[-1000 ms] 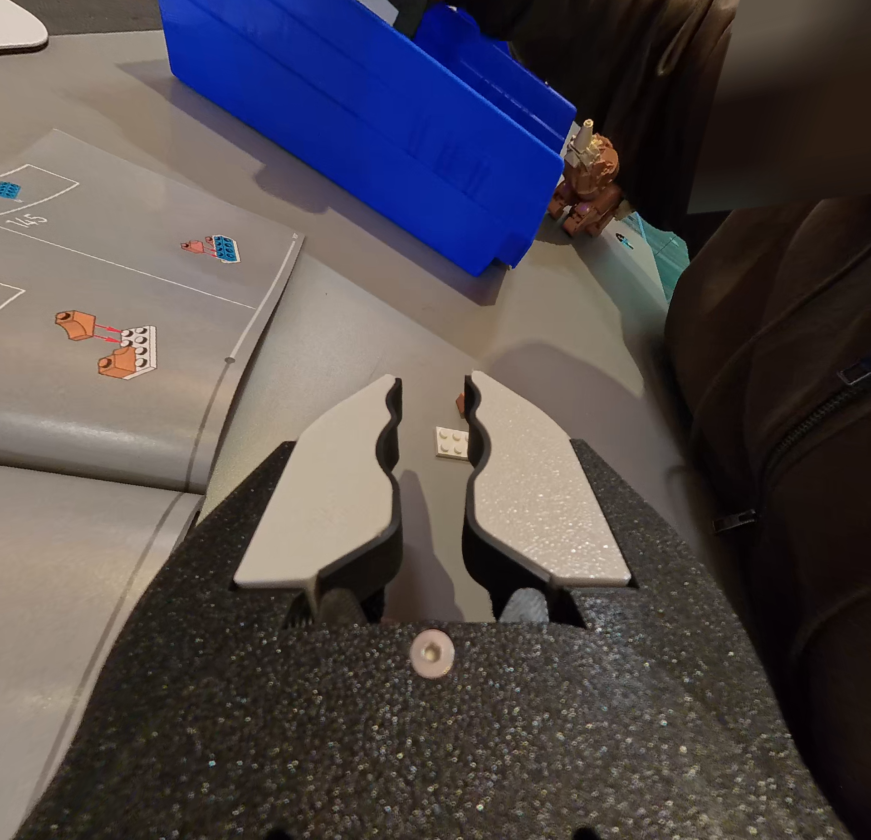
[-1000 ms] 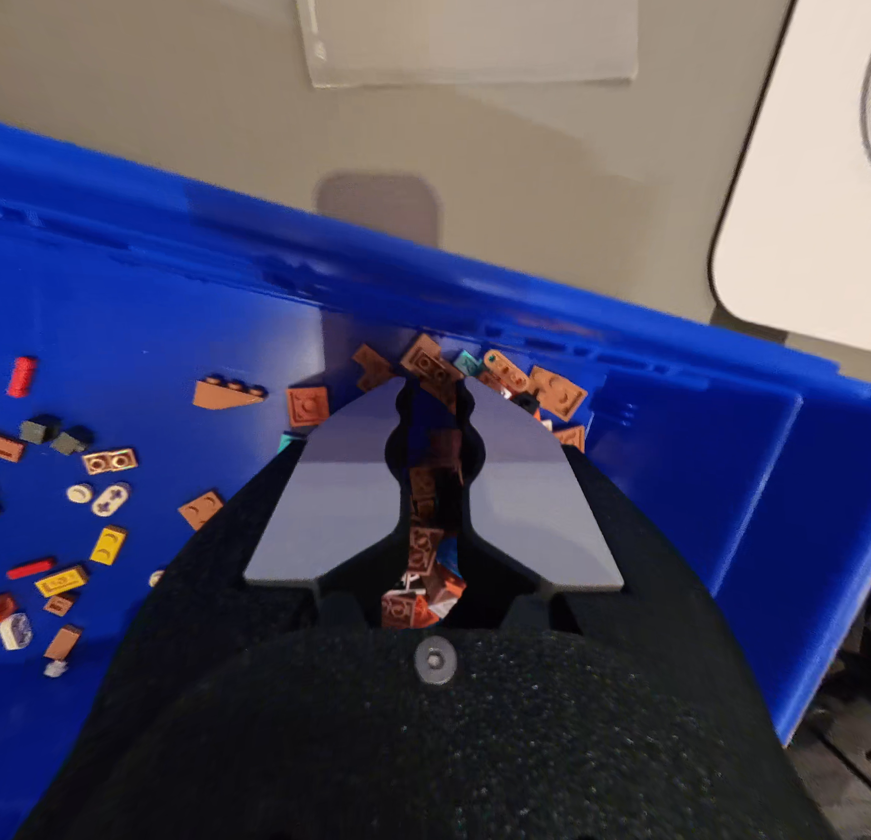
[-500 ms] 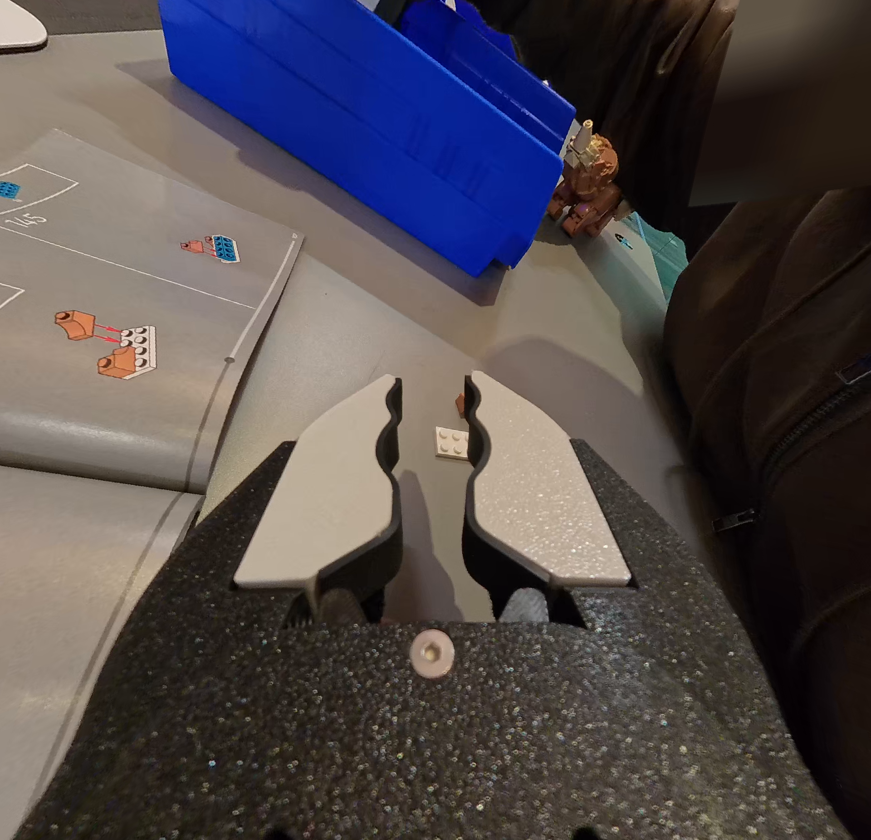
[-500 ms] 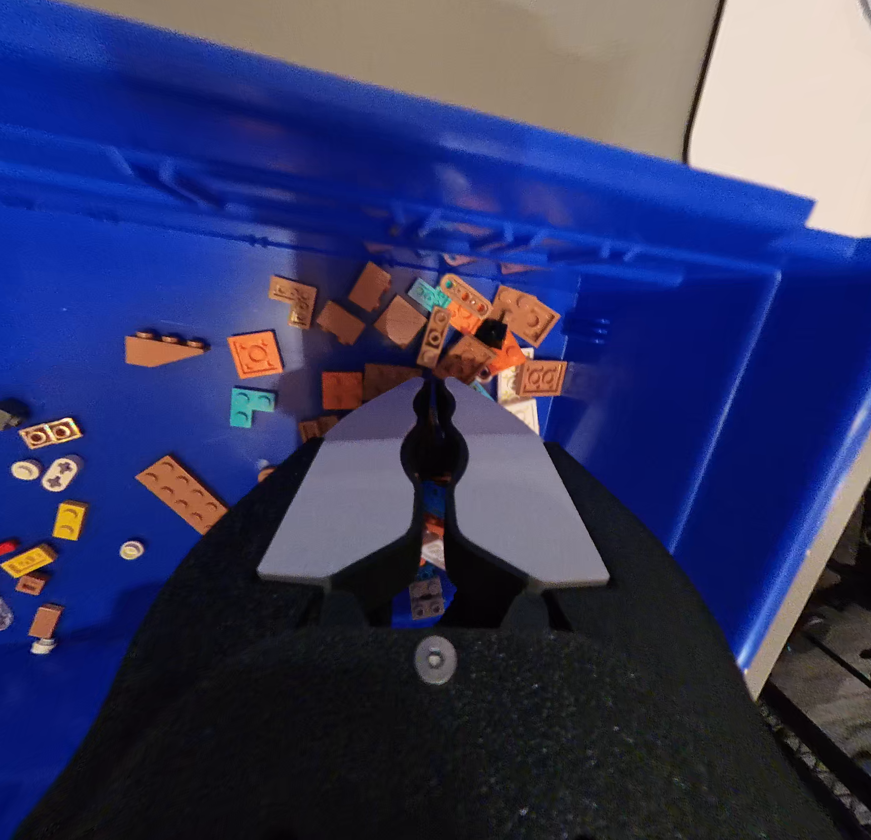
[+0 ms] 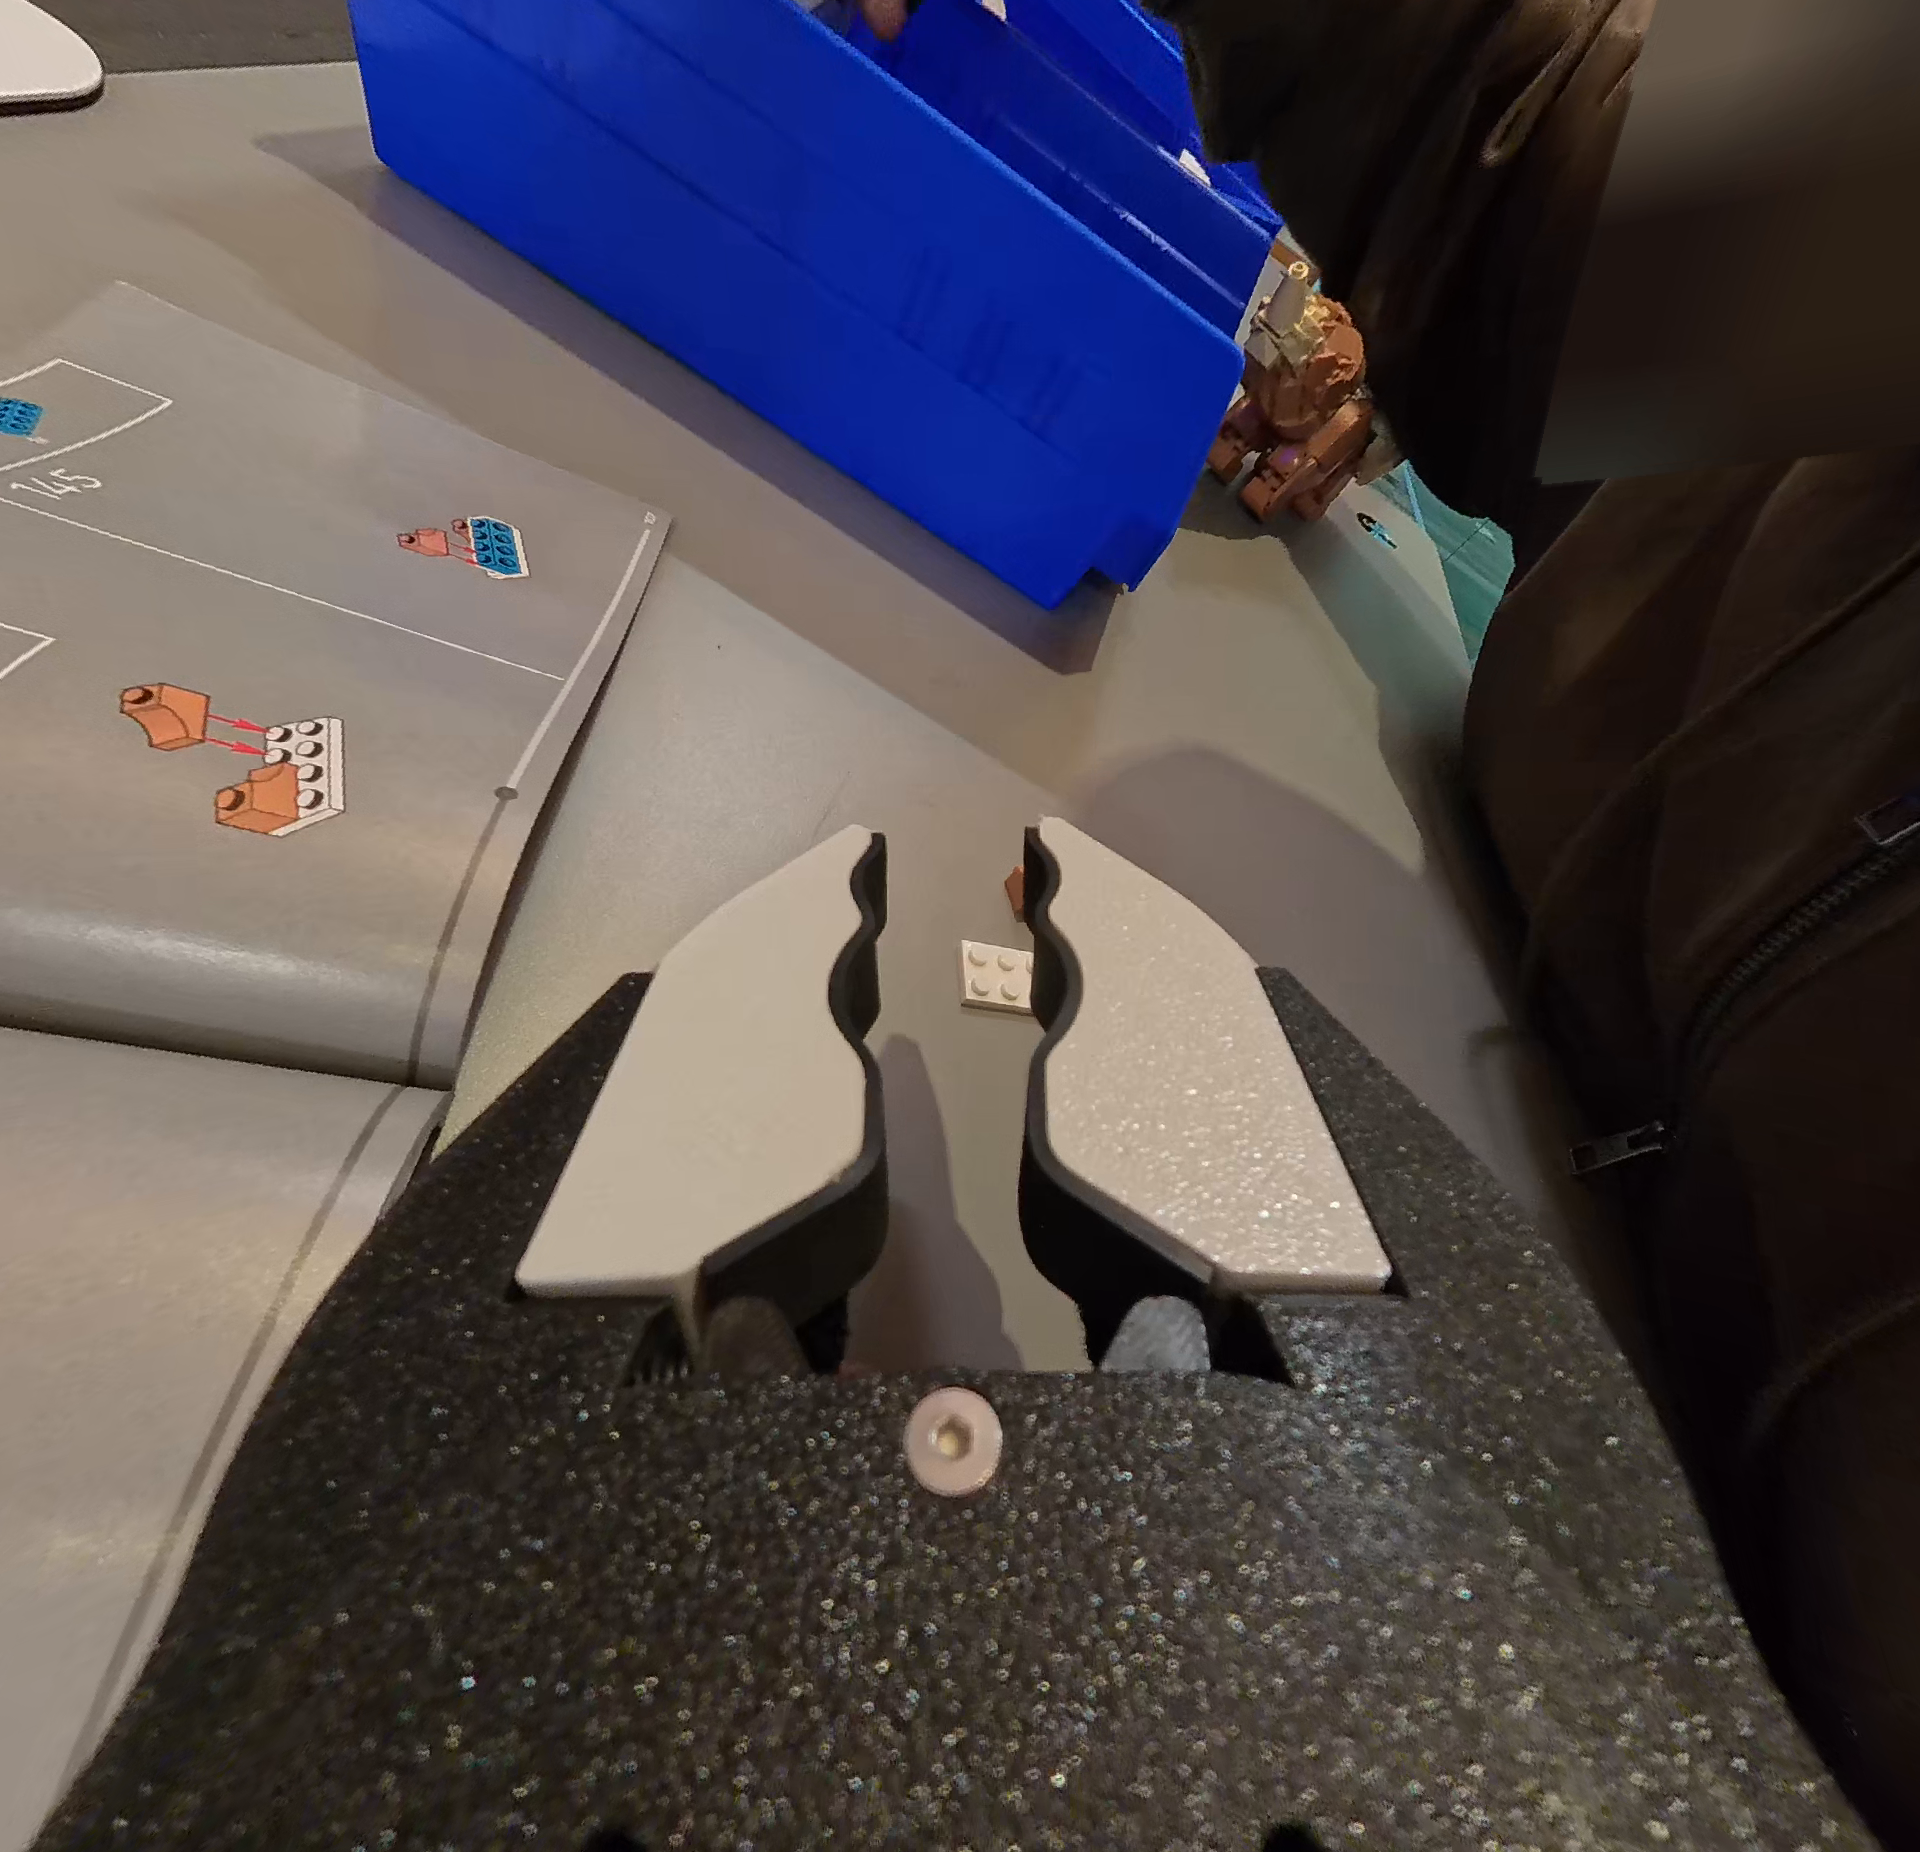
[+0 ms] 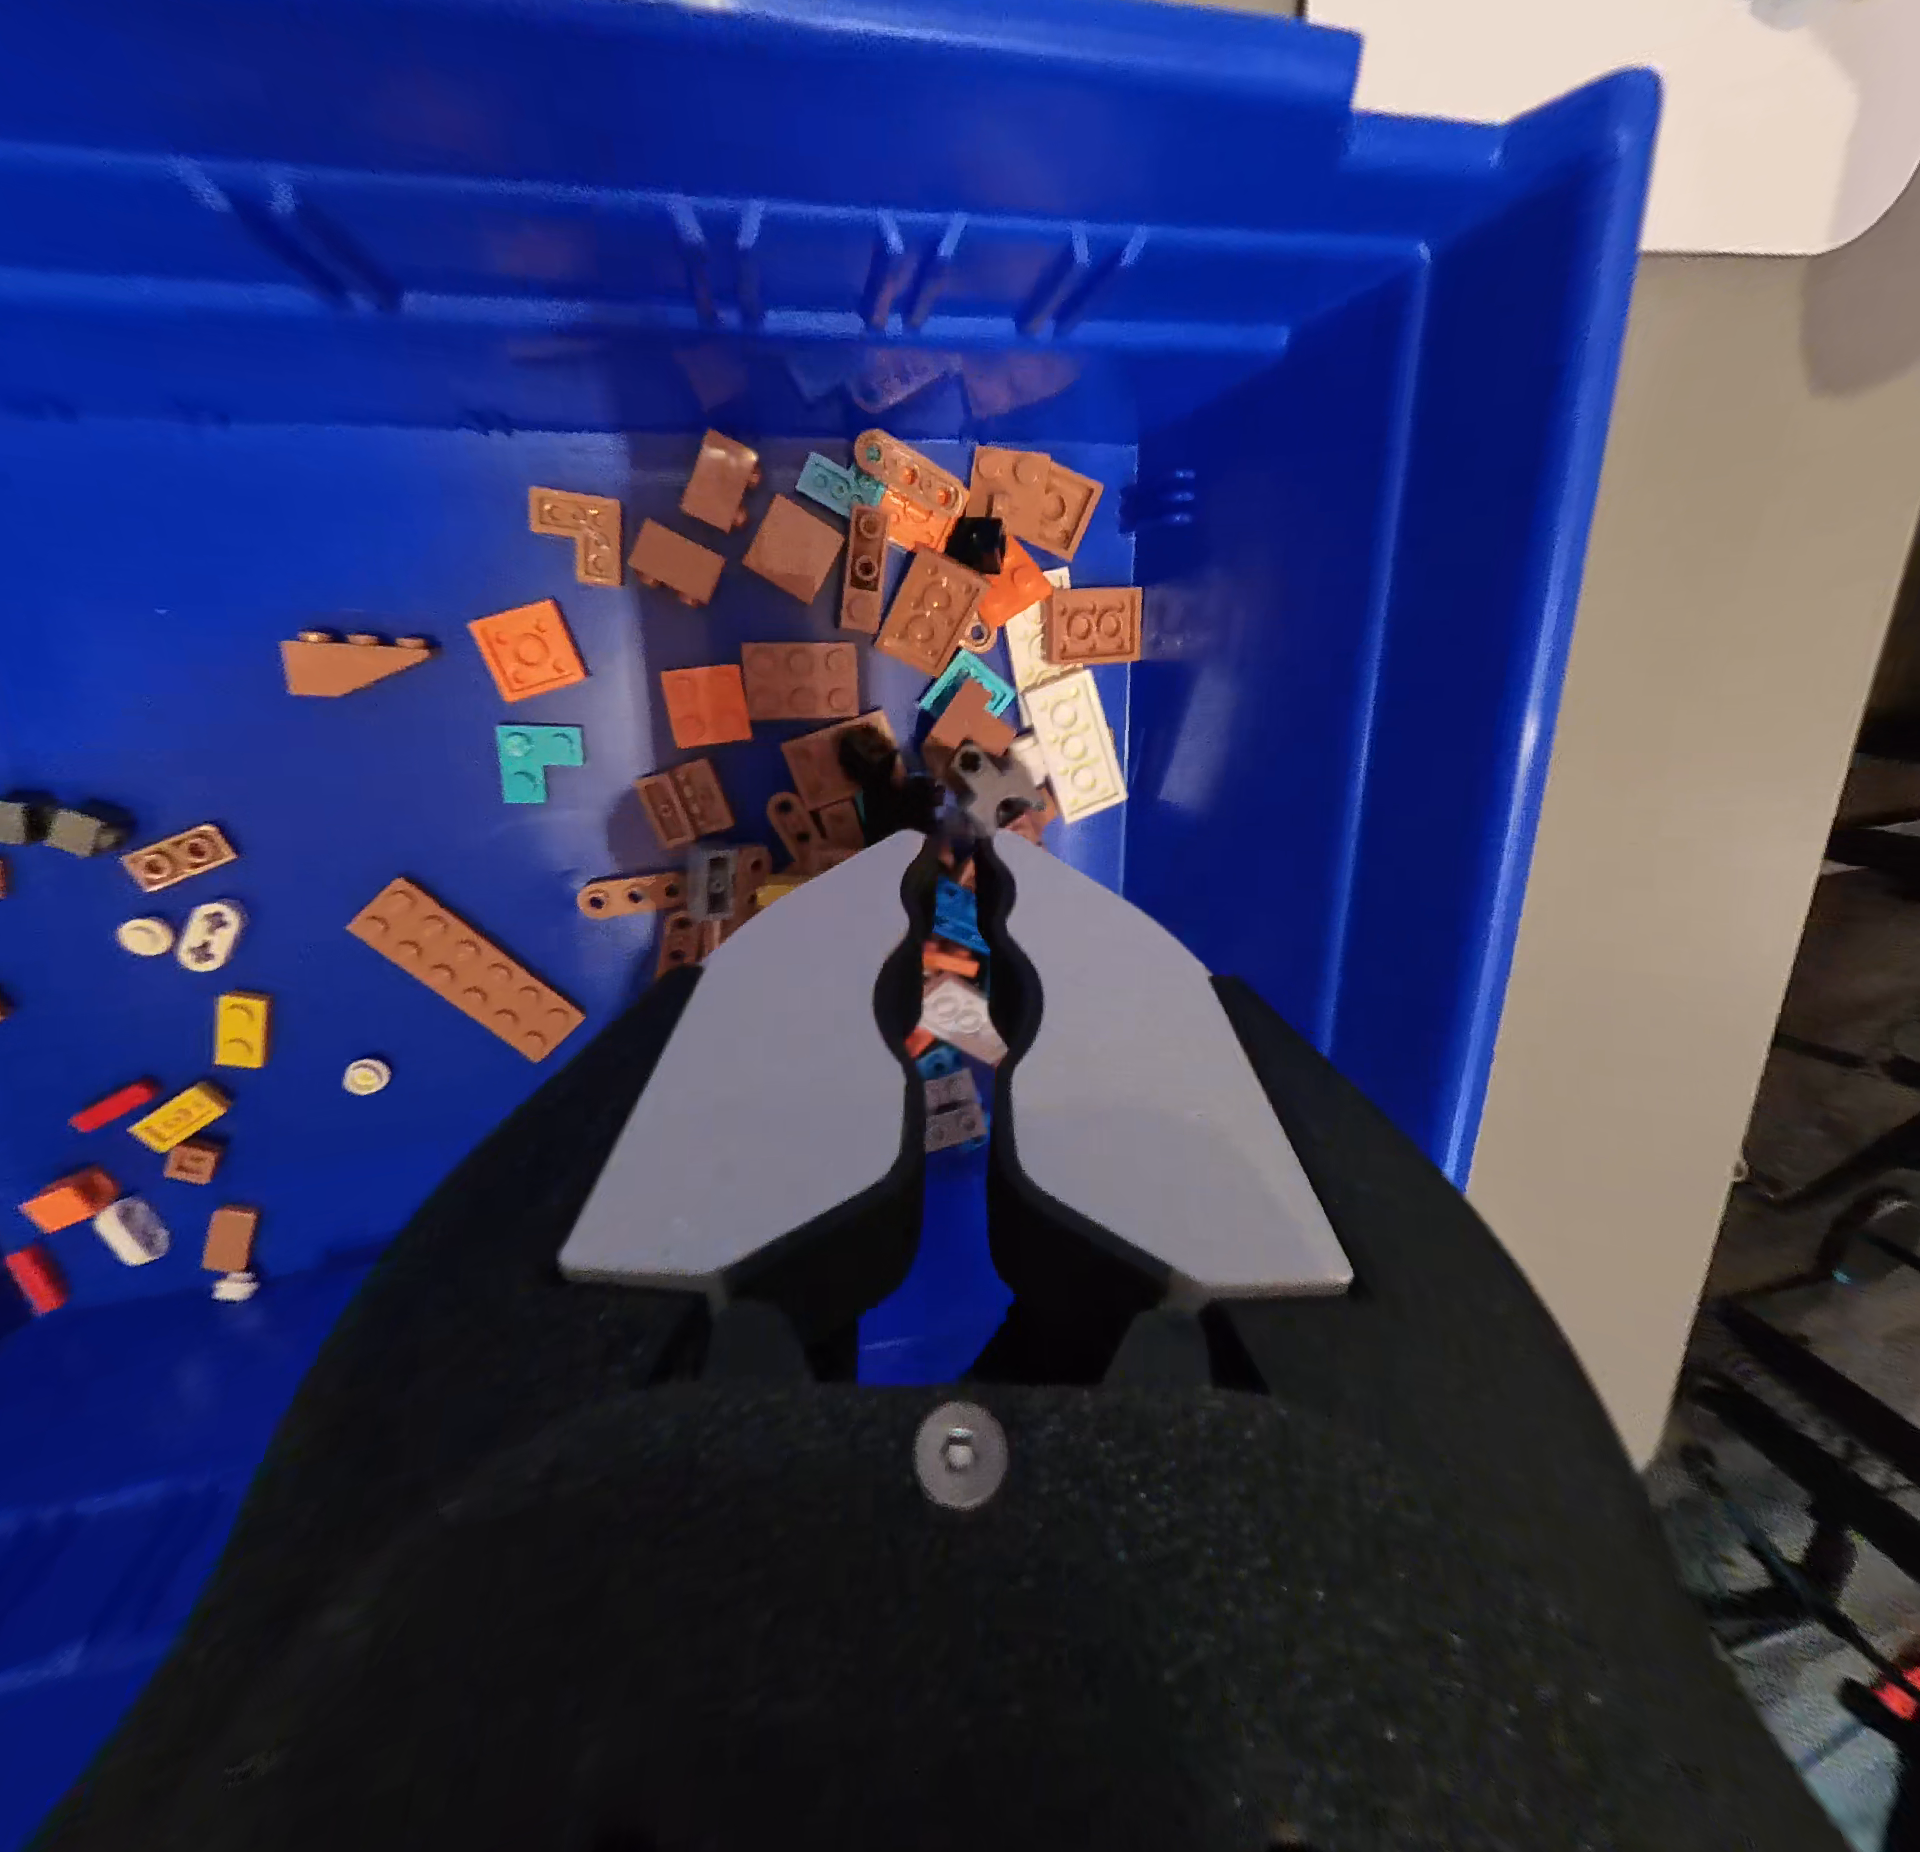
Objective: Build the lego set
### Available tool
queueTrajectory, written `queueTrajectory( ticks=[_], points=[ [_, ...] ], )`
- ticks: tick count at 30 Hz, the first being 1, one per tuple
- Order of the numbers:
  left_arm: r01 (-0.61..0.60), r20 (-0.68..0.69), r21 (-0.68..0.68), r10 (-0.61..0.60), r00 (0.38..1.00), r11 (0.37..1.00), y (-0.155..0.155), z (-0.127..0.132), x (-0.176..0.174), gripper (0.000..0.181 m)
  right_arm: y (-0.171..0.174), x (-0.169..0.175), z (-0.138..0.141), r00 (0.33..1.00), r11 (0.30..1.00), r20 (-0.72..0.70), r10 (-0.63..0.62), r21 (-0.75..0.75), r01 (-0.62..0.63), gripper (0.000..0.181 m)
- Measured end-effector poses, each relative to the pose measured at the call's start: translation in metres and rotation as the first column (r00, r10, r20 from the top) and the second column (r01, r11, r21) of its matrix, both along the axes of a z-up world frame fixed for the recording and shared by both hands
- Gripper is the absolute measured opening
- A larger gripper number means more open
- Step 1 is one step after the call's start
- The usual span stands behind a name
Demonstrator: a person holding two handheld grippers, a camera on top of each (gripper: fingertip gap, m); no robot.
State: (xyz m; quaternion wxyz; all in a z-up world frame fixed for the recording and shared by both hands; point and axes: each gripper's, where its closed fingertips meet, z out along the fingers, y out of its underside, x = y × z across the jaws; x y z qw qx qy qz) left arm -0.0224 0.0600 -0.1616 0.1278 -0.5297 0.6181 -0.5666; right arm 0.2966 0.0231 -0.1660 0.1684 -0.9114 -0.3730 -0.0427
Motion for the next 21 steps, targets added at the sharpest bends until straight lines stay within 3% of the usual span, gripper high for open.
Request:
queueTrajectory(
  ticks=[14,21],
  points=[
    [-0.004,-0.007,0.001,0.004,1.000,1.000,0.000,-0.001,0.001,0.025,-0.041,-0.008,0.036,0.952,0.996,-0.303,-0.054,0.049,0.072,0.006],
    [-0.005,-0.012,0.000,0.005,1.000,1.000,0.001,-0.001,0.001,0.025,-0.062,-0.005,0.033,0.940,0.994,-0.331,-0.085,0.030,0.100,0.007]
  ],
)
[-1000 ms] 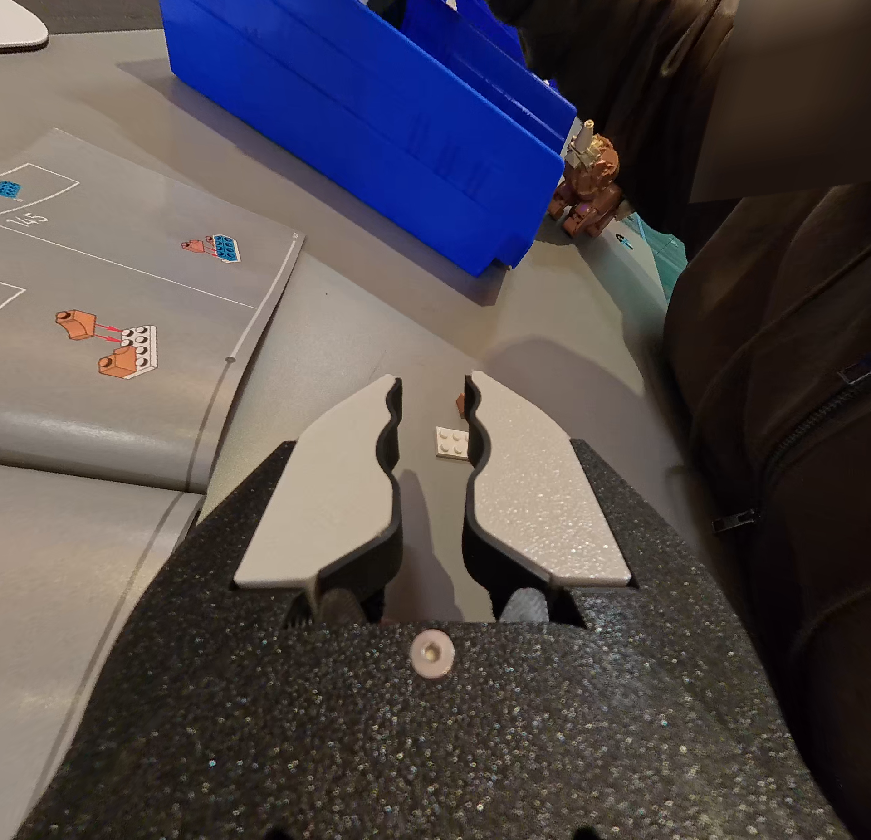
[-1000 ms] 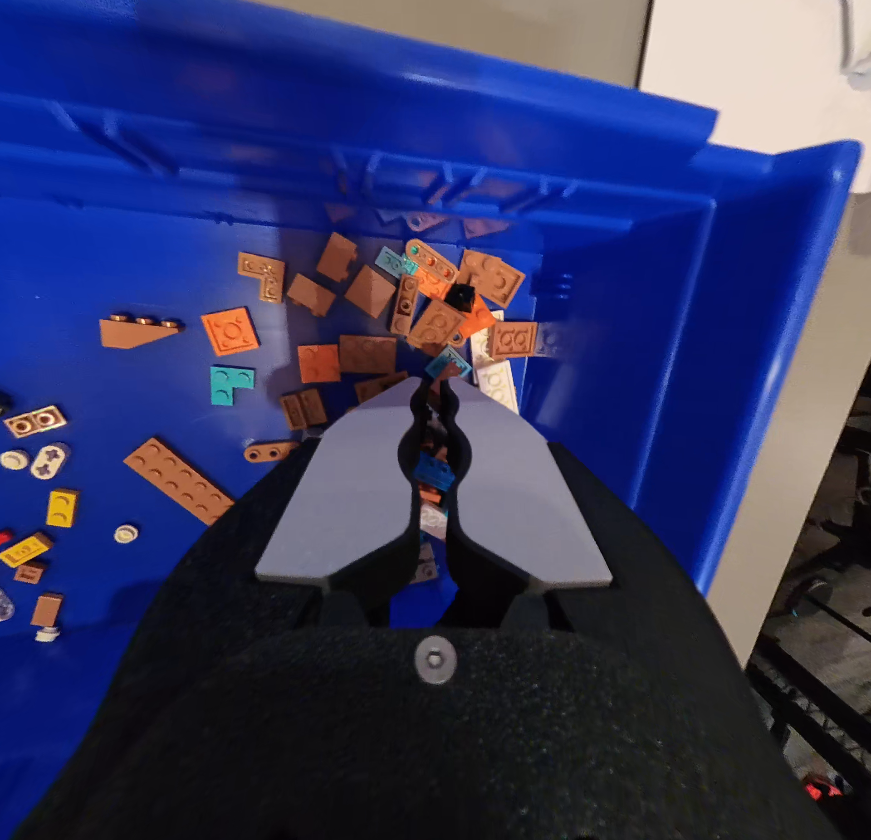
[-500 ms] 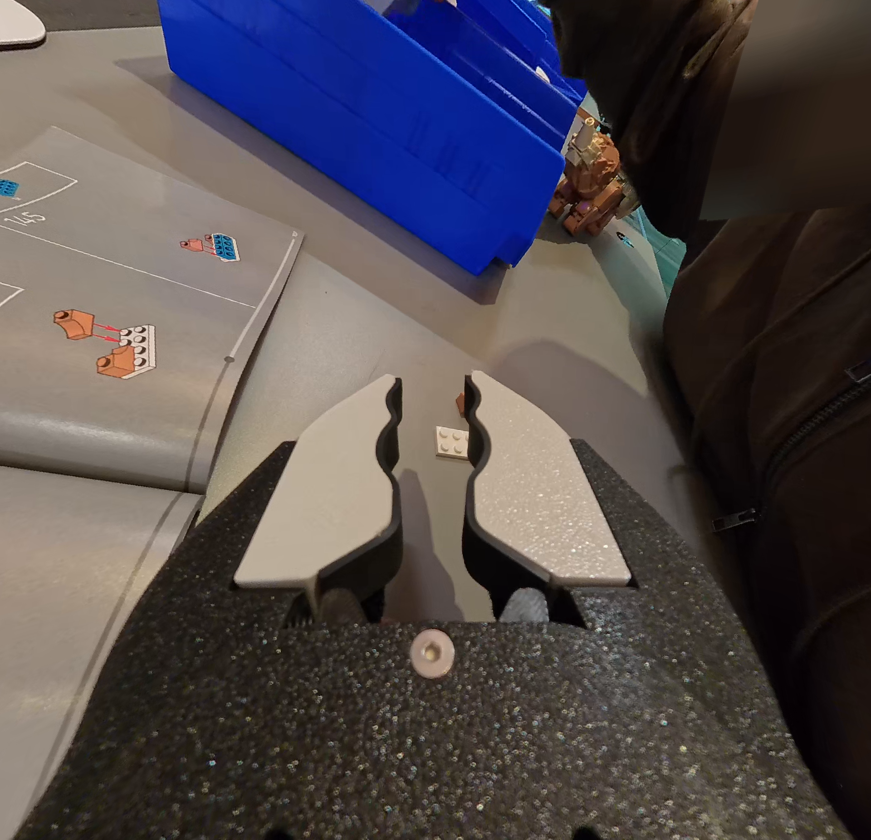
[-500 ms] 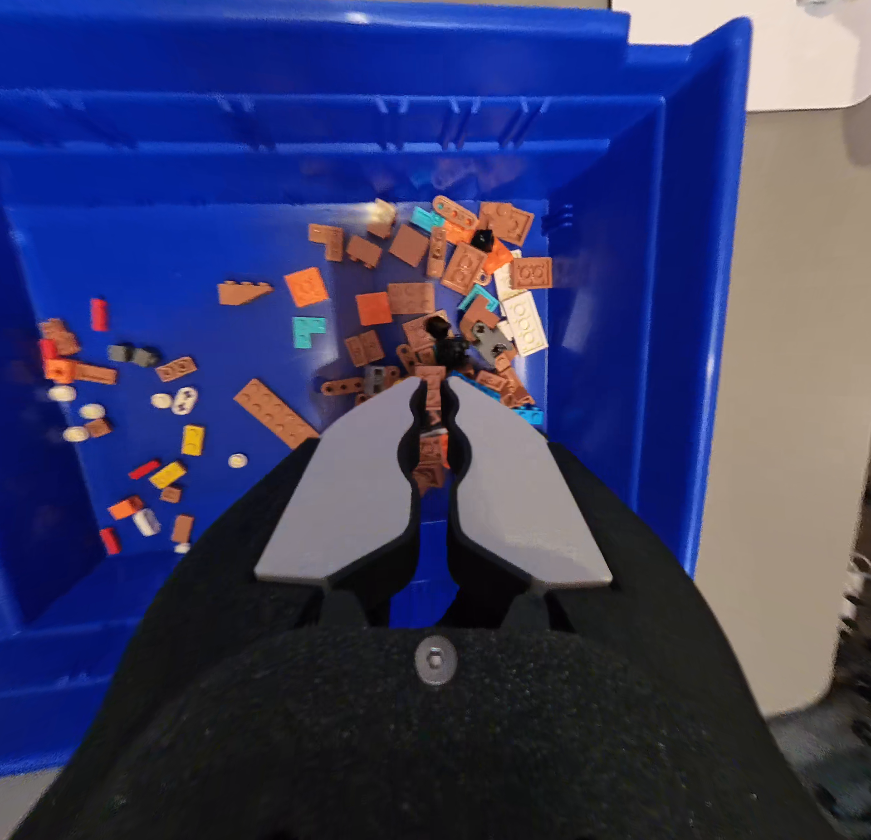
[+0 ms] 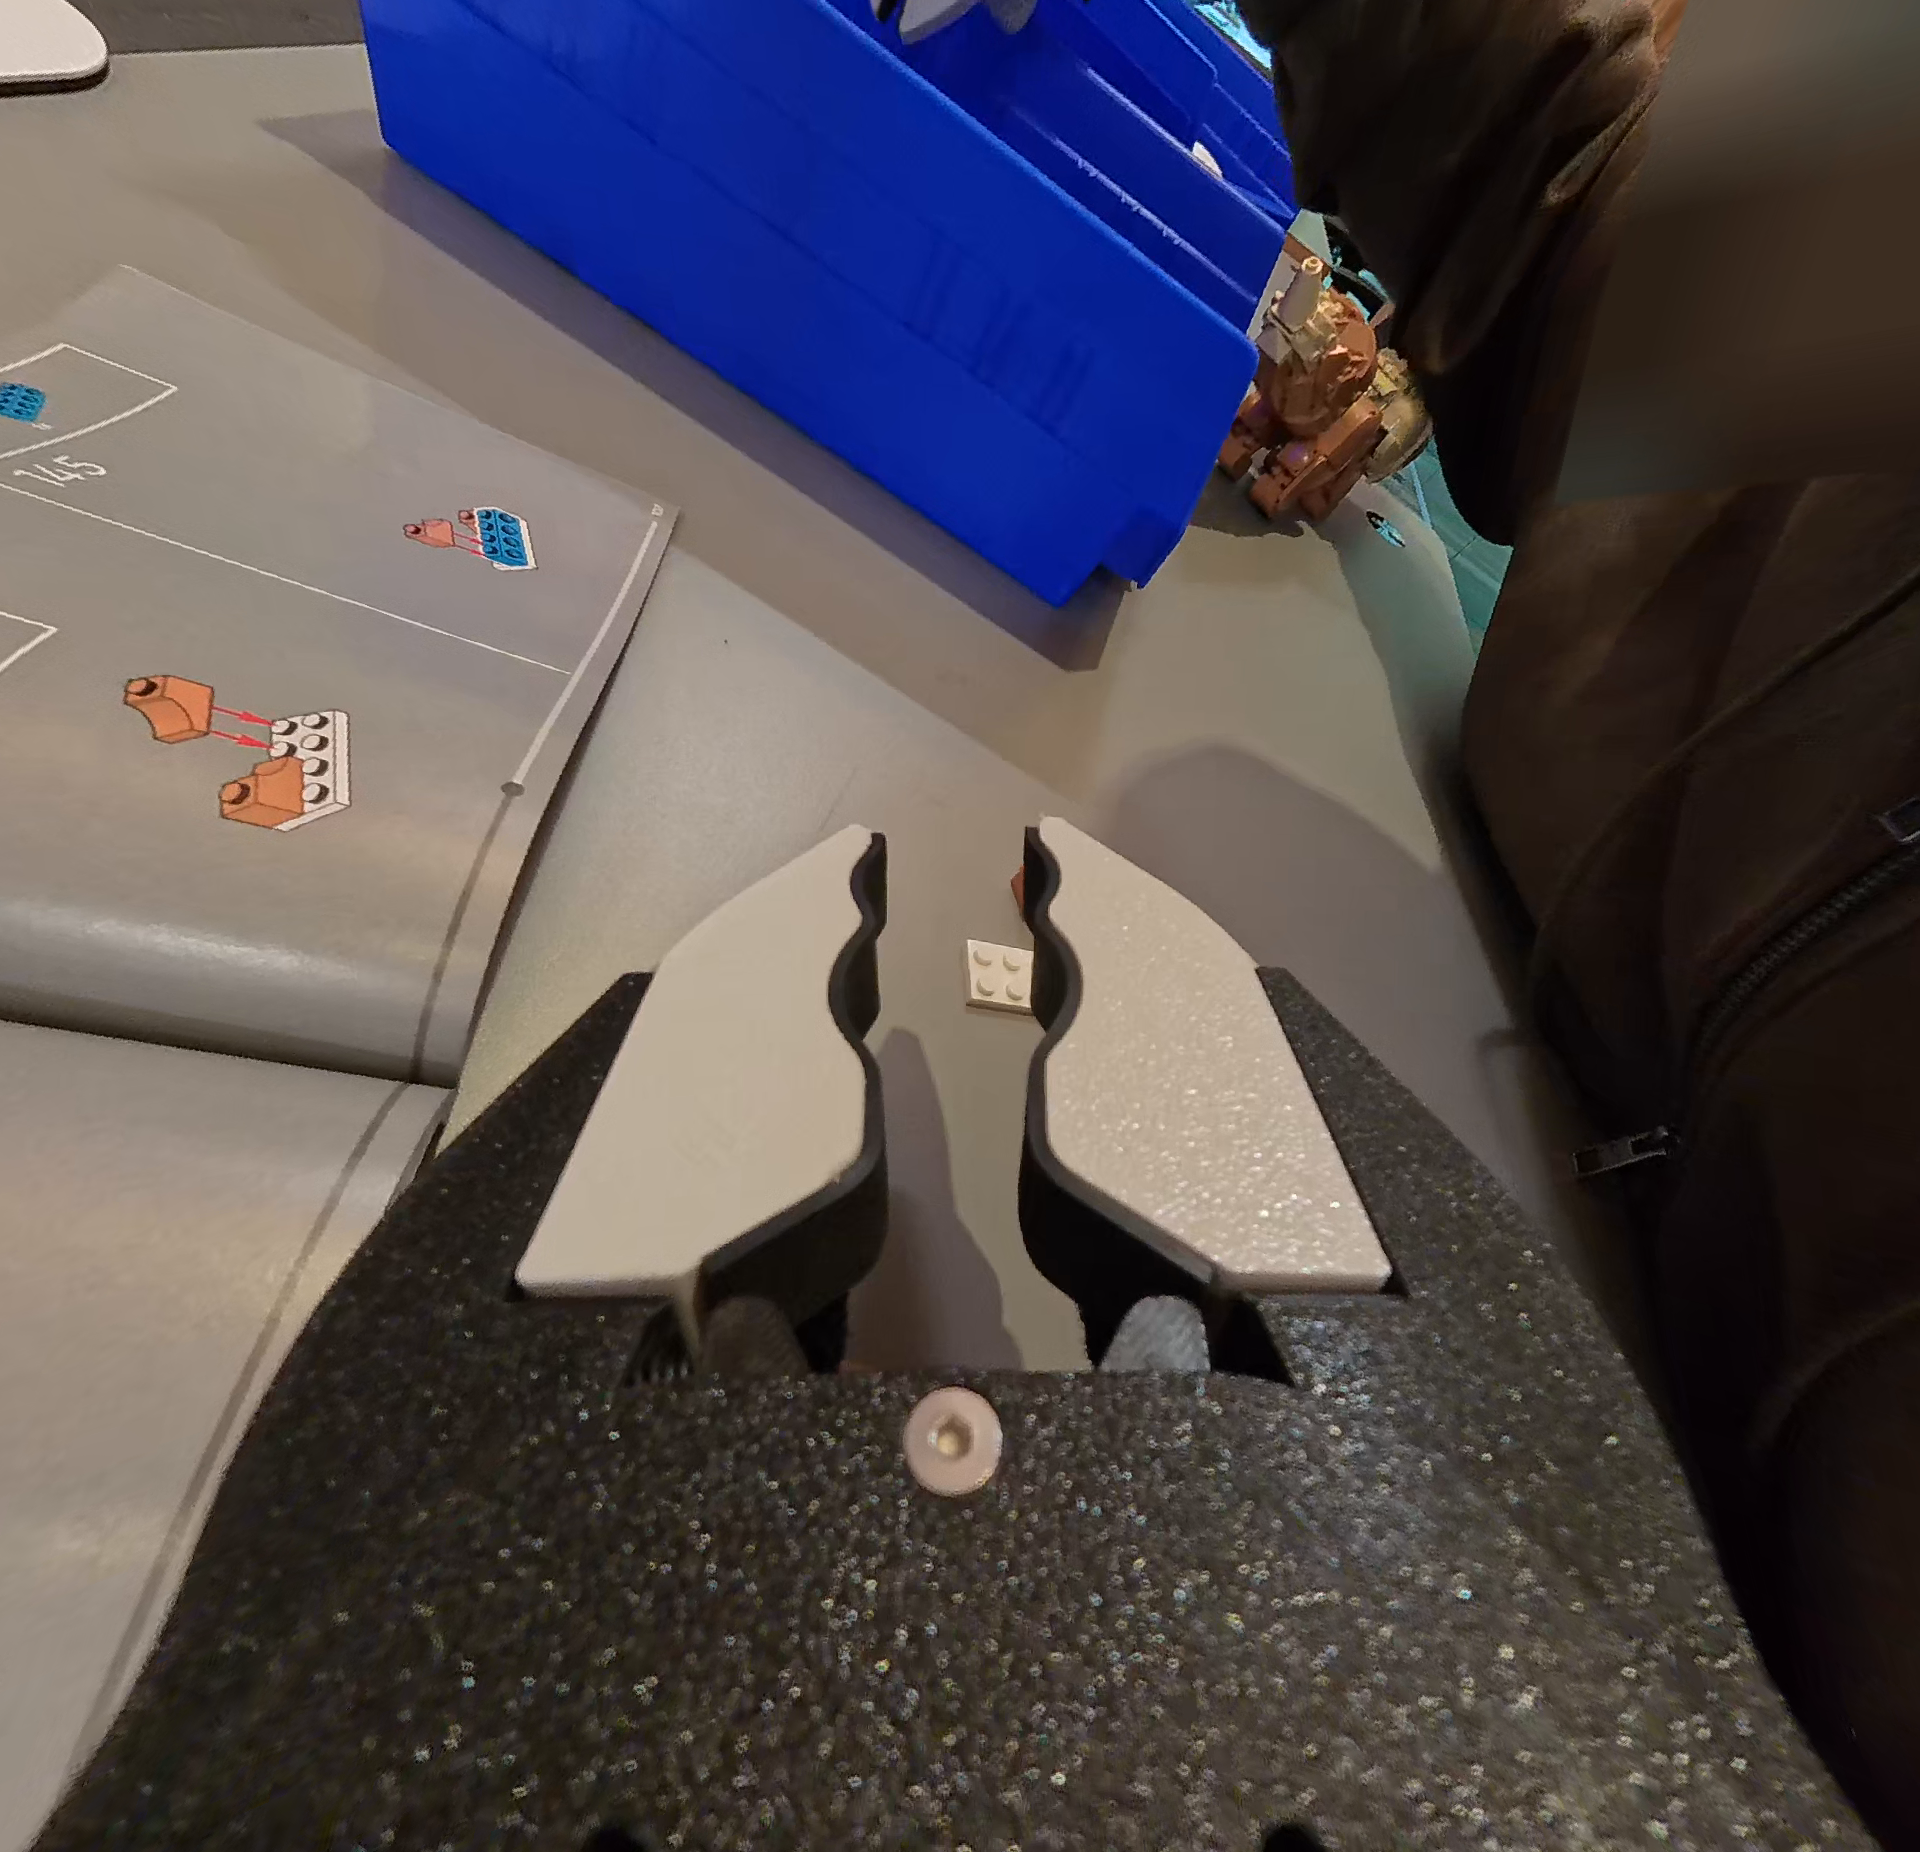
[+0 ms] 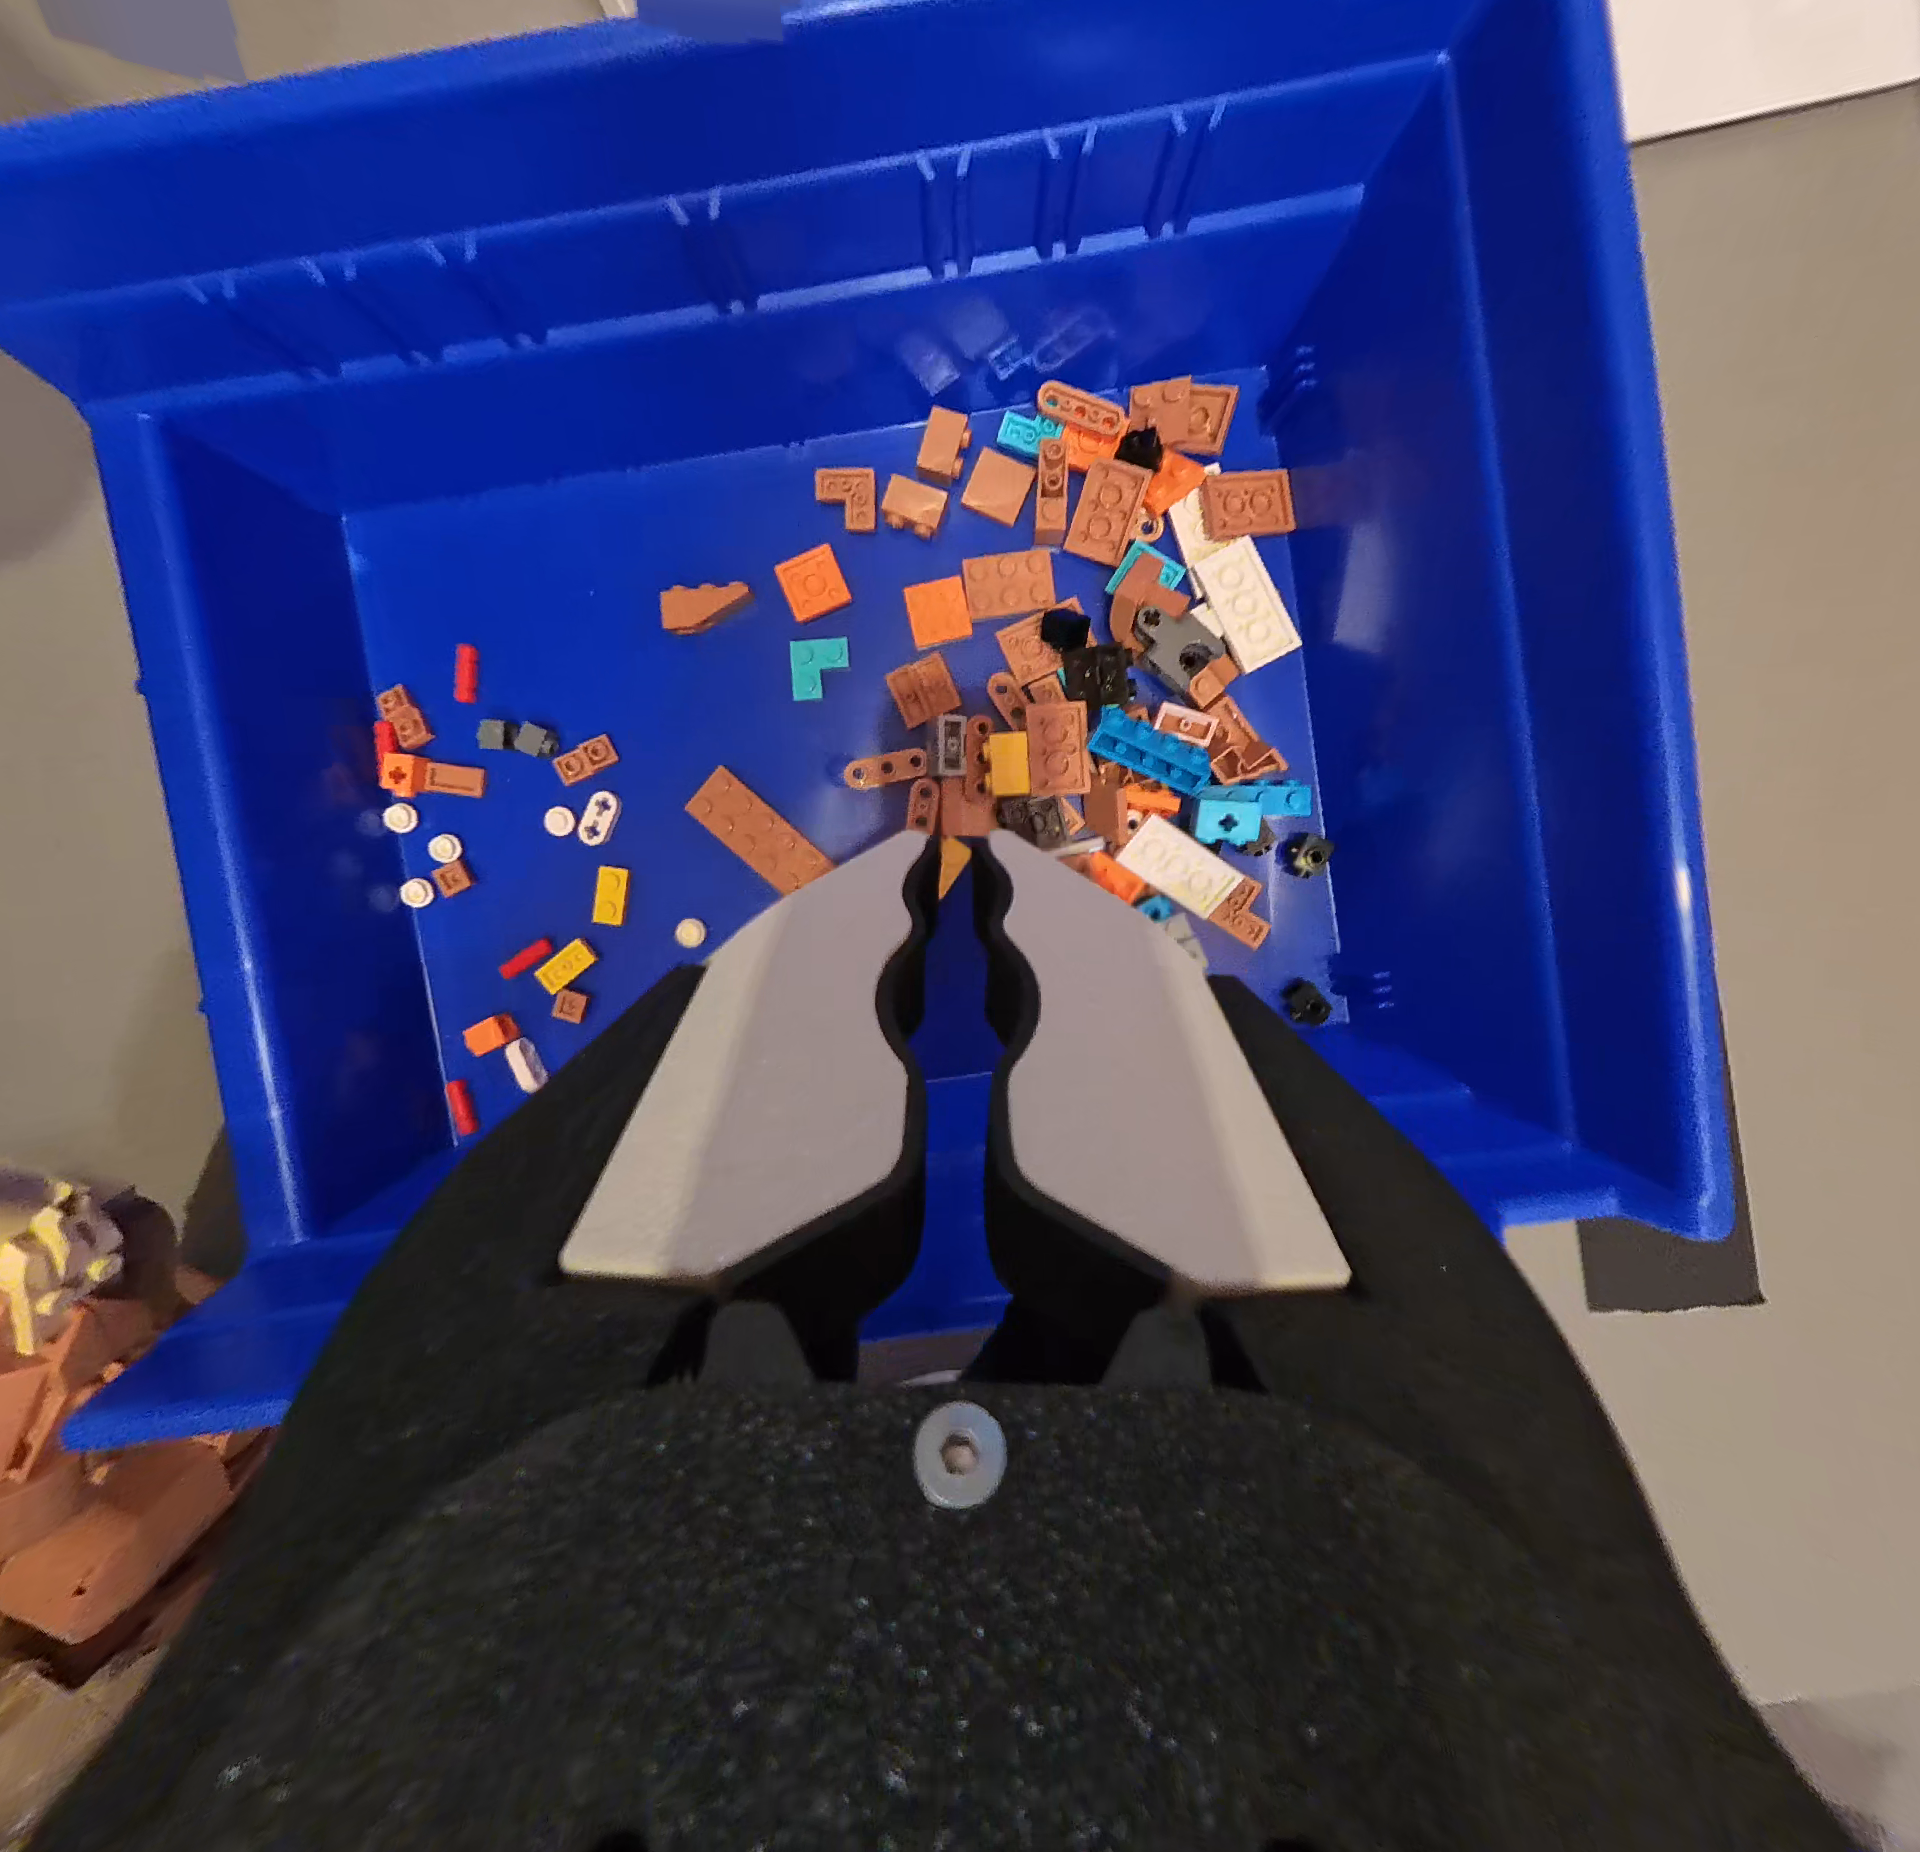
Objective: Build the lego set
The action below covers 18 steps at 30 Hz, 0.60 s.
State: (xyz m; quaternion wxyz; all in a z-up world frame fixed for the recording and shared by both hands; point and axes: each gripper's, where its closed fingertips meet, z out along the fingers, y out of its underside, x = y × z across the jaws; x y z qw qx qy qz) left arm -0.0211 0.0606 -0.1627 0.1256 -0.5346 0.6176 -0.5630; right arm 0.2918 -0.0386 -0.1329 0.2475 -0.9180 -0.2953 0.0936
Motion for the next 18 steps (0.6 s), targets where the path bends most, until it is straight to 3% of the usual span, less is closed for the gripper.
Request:
queueTrajectory(
  ticks=[9,18],
  points=[
    [0.004,-0.003,0.004,-0.004,1.000,1.000,-0.001,-0.001,0.000,0.025,-0.016,-0.010,0.001,0.999,1.000,-0.037,0.004,0.016,-0.004,0.007],
    [0.004,-0.003,0.006,-0.004,1.000,1.000,-0.001,-0.001,0.000,0.025,-0.017,-0.015,-0.020,0.999,1.000,-0.038,0.025,-0.013,-0.026,0.008]
  ],
)
